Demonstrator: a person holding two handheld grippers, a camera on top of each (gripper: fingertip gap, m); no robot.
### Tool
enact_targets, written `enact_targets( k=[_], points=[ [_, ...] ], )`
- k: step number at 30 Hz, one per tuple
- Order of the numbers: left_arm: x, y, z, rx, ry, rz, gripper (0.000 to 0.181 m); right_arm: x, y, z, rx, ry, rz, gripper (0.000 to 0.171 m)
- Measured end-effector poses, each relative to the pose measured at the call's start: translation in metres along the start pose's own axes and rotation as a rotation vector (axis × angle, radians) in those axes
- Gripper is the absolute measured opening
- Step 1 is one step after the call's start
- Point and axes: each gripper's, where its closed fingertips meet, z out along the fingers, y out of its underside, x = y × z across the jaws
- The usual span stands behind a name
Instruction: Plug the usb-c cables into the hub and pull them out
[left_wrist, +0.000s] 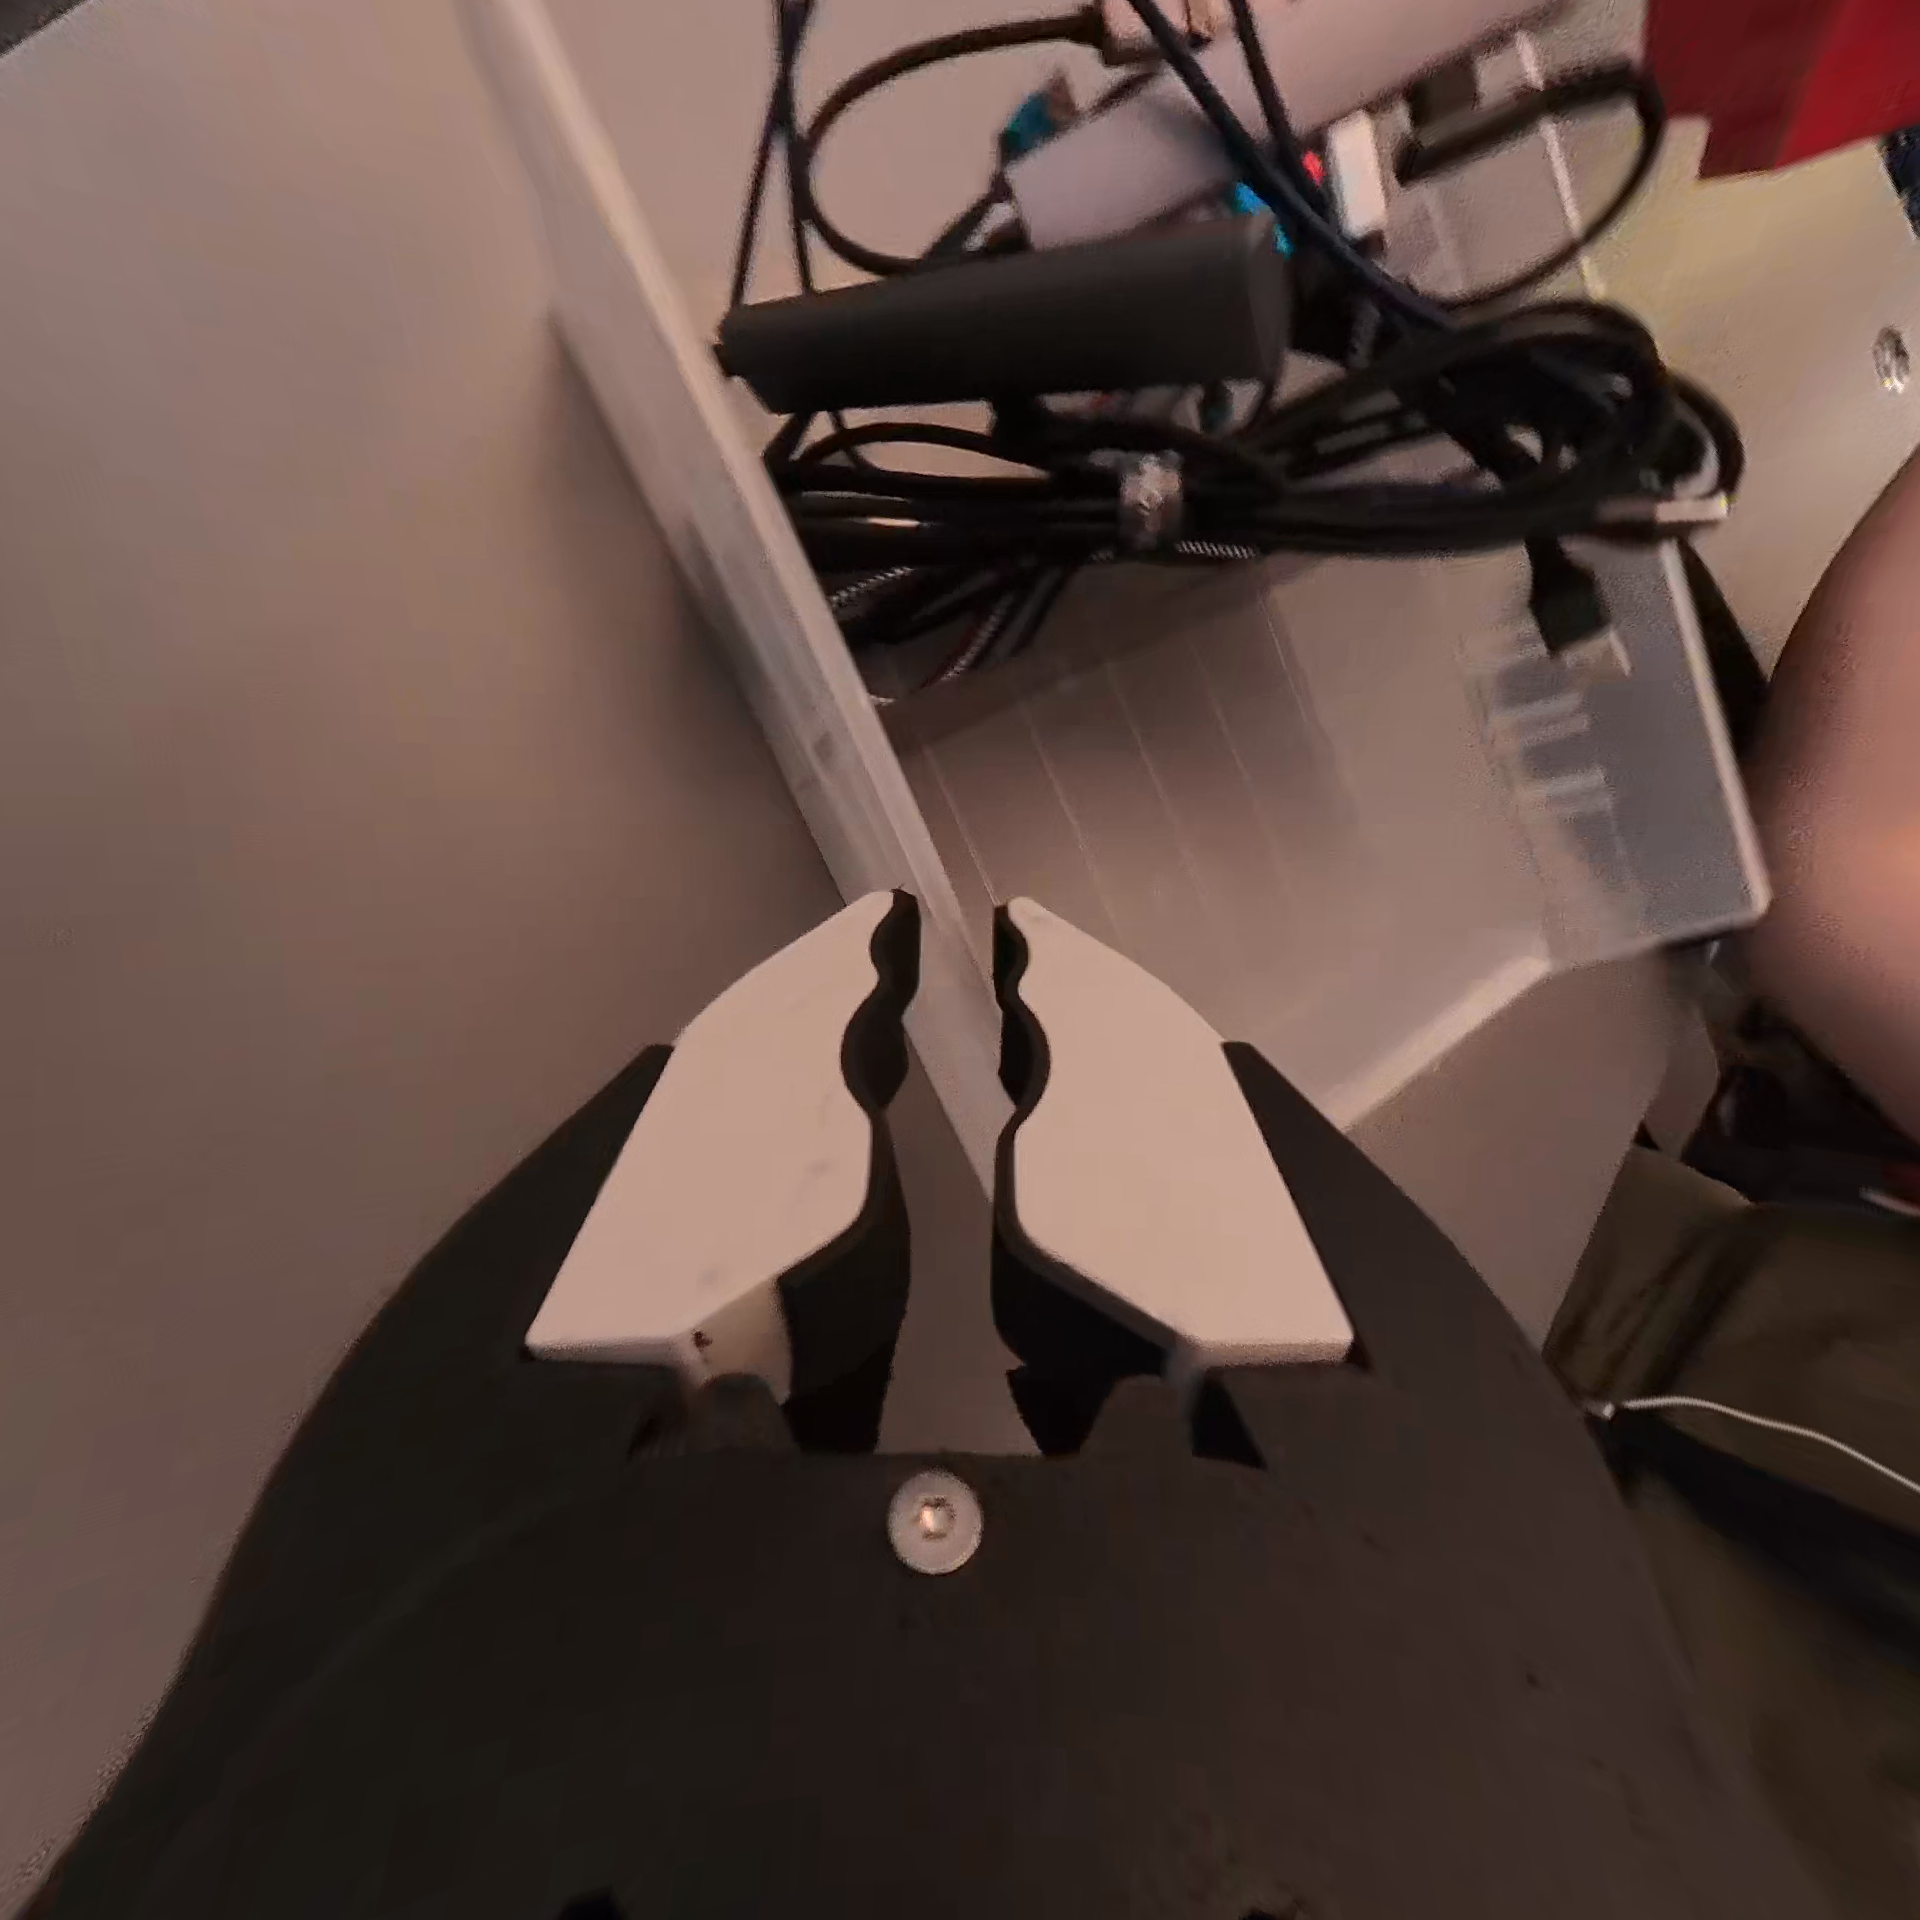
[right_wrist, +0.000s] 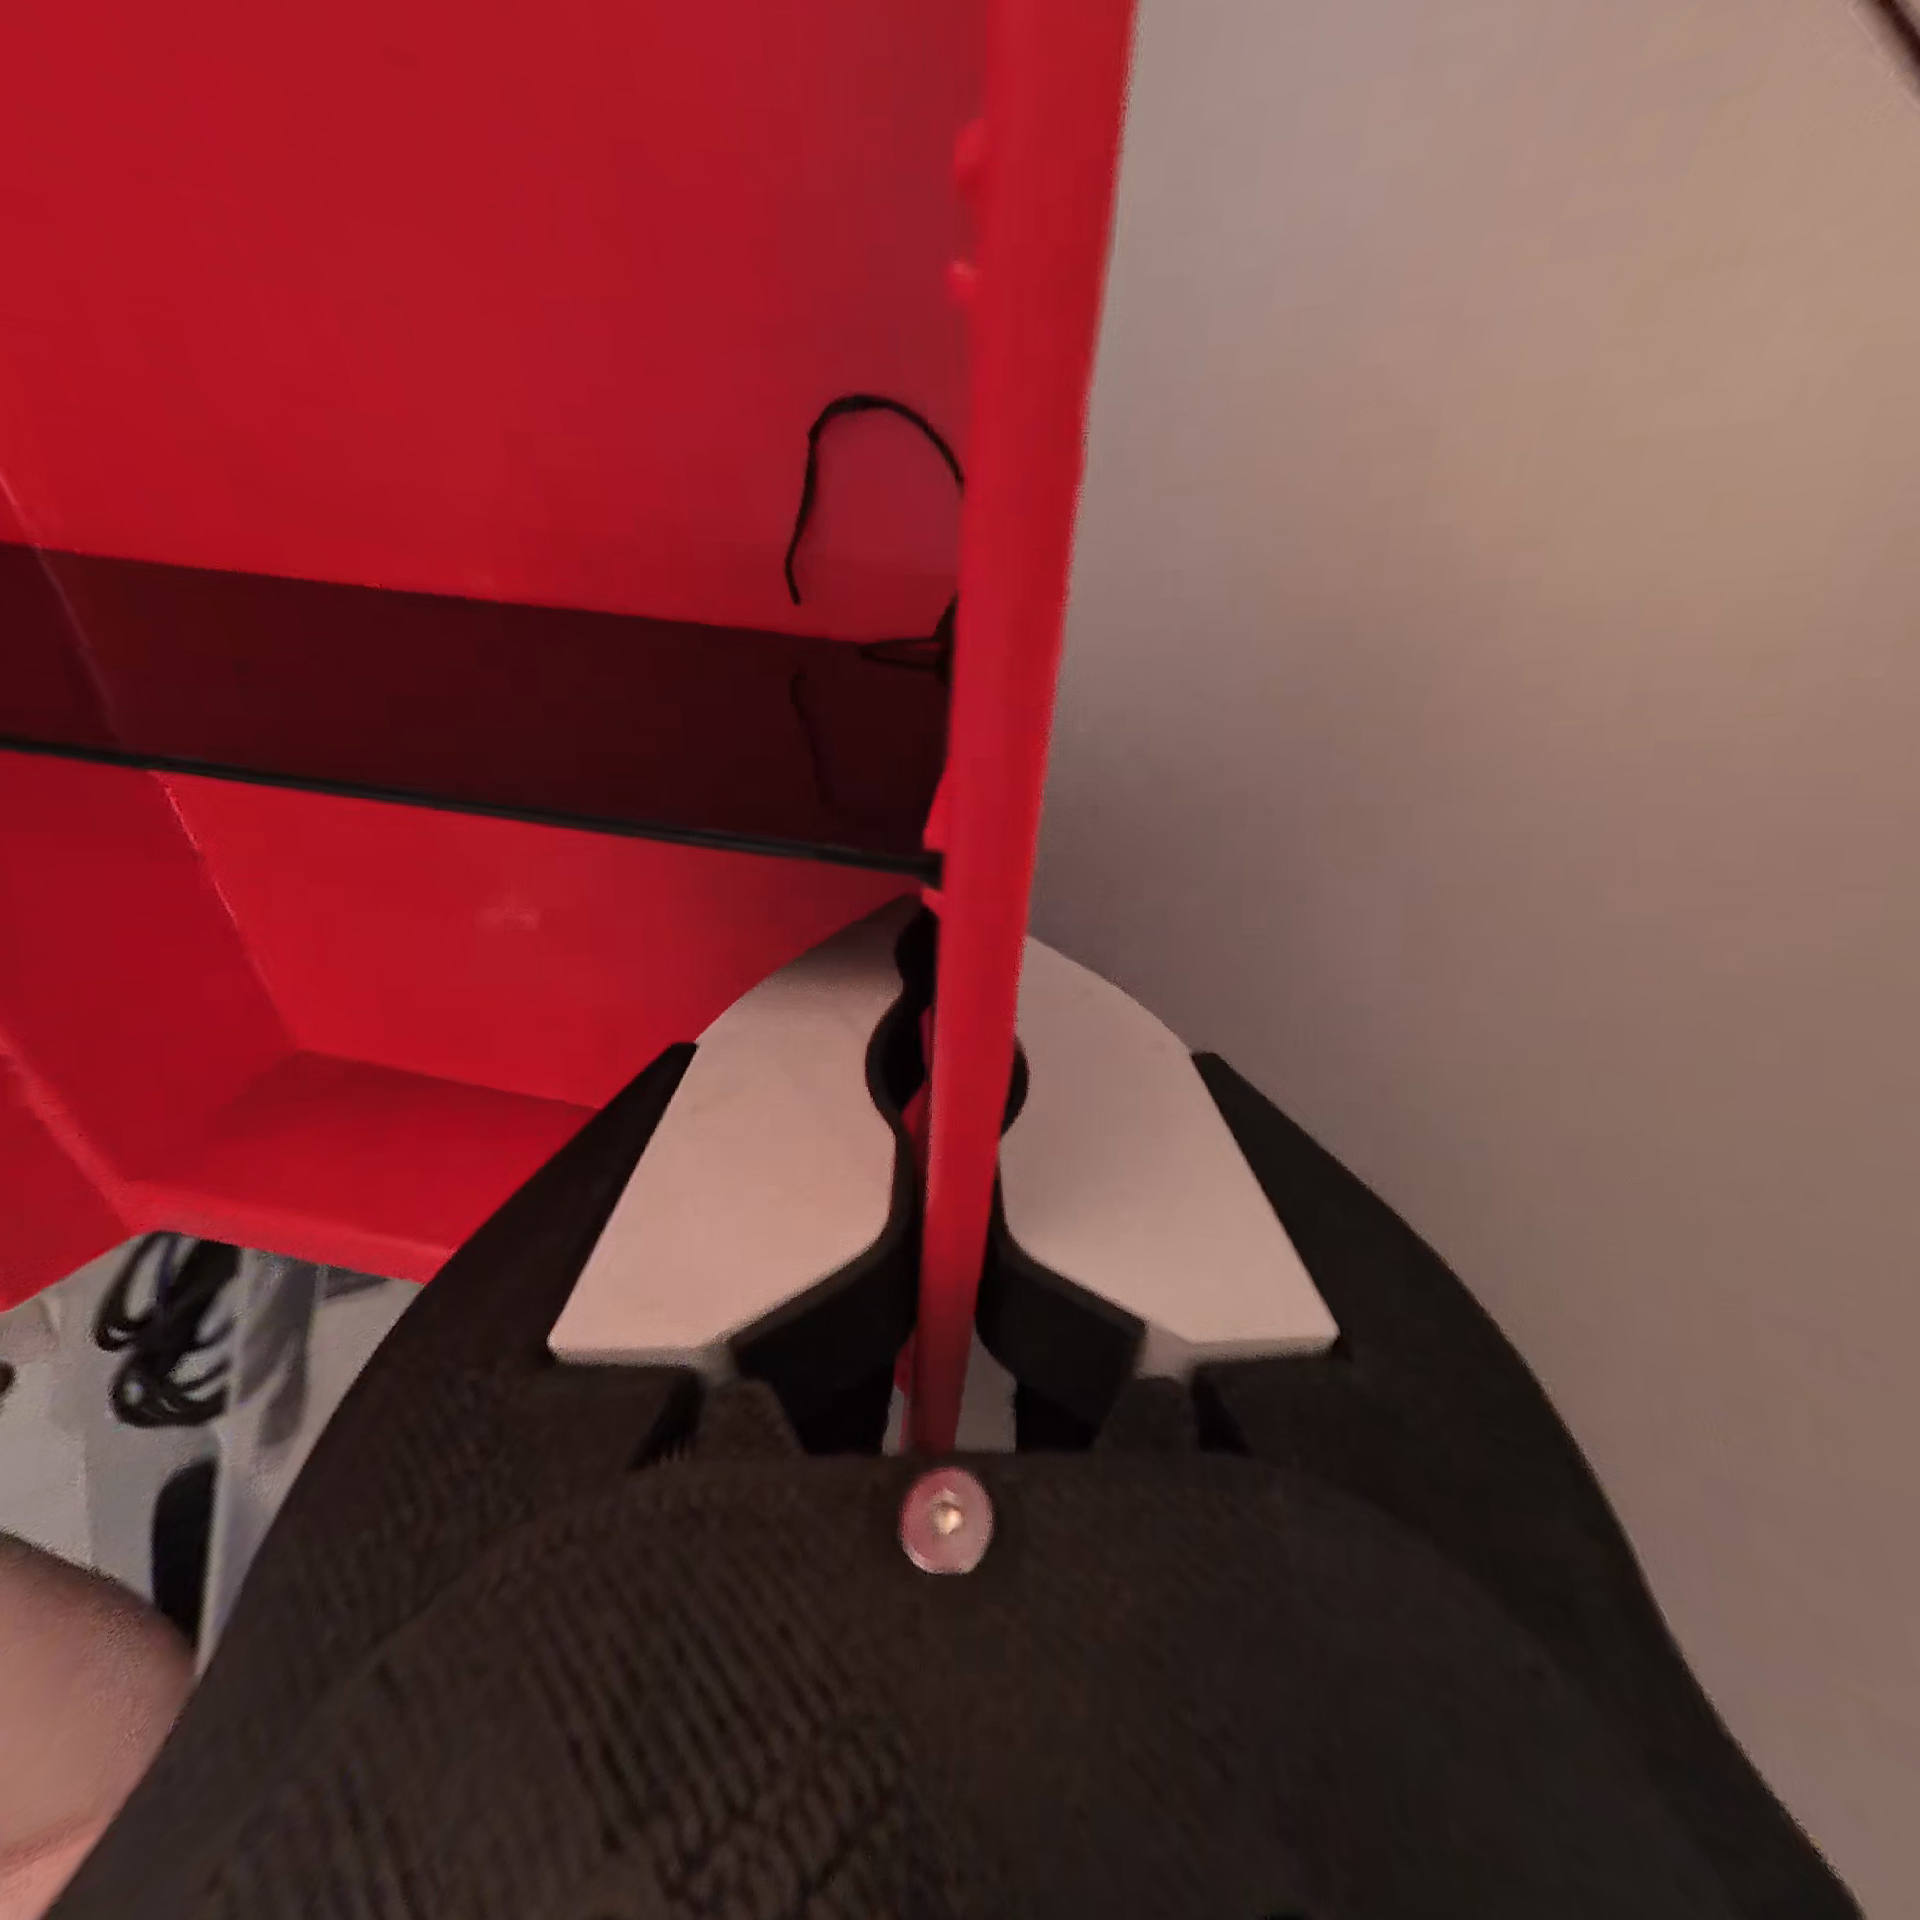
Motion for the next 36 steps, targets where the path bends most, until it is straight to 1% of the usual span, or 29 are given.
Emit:
enact_targets(
  k=[1, 2, 4, 6, 7, 8, 11, 13, 17, 21, 25, 29, 33, 36],
  points=[
    [-0.012, 0.004, -0.009, 0.004, -0.021, -0.036, 0.010, 0.001, 0.008, 0.002, -0.056, 0.018, -0.017, 0.003],
    [-0.028, 0.007, -0.019, 0.018, -0.075, -0.059, 0.008, 0.001, 0.018, 0.005, -0.118, 0.040, -0.044, 0.002],
    [-0.063, 0.014, -0.040, 0.036, -0.227, -0.088, 0.004, -0.001, 0.035, 0.011, -0.242, 0.093, -0.129, 0.003],
    [-0.093, 0.025, -0.063, 0.034, -0.347, -0.135, 0.006, -0.005, 0.052, 0.019, -0.363, 0.143, -0.192, 0.004],
    [-0.103, 0.032, -0.073, 0.032, -0.372, -0.148, 0.007, -0.008, 0.059, 0.025, -0.420, 0.158, -0.219, 0.005],
    [-0.109, 0.040, -0.082, 0.030, -0.368, -0.165, 0.006, -0.011, 0.067, 0.032, -0.479, 0.163, -0.244, 0.007],
    [-0.126, 0.063, -0.106, 0.049, -0.335, -0.290, 0.006, -0.025, 0.089, 0.046, -0.636, 0.169, -0.304, 0.008],
    [-0.141, 0.078, -0.123, 0.066, -0.356, -0.352, 0.006, -0.035, 0.092, 0.048, -0.661, 0.200, -0.366, 0.014],
    [-0.170, 0.112, -0.160, 0.097, -0.450, -0.489, 0.006, -0.047, 0.107, 0.049, -0.731, 0.172, -0.391, 0.013],
    [-0.186, 0.148, -0.190, 0.133, -0.483, -0.638, 0.005, -0.041, 0.103, 0.044, -0.701, 0.211, -0.313, 0.015],
    [-0.187, 0.171, -0.206, 0.160, -0.460, -0.723, 0.005, -0.036, 0.109, 0.034, -0.714, 0.199, -0.278, 0.015],
    [-0.192, 0.176, -0.213, 0.183, -0.481, -0.747, 0.005, -0.033, 0.109, 0.031, -0.711, 0.229, -0.248, 0.014],
    [-0.209, 0.169, -0.218, 0.227, -0.561, -0.704, 0.006, -0.043, 0.113, 0.041, -0.734, 0.212, -0.268, 0.015],
    [-0.216, 0.164, -0.219, 0.283, -0.554, -0.722, 0.006, -0.050, 0.113, 0.045, -0.741, 0.204, -0.292, 0.015]
  ],
)
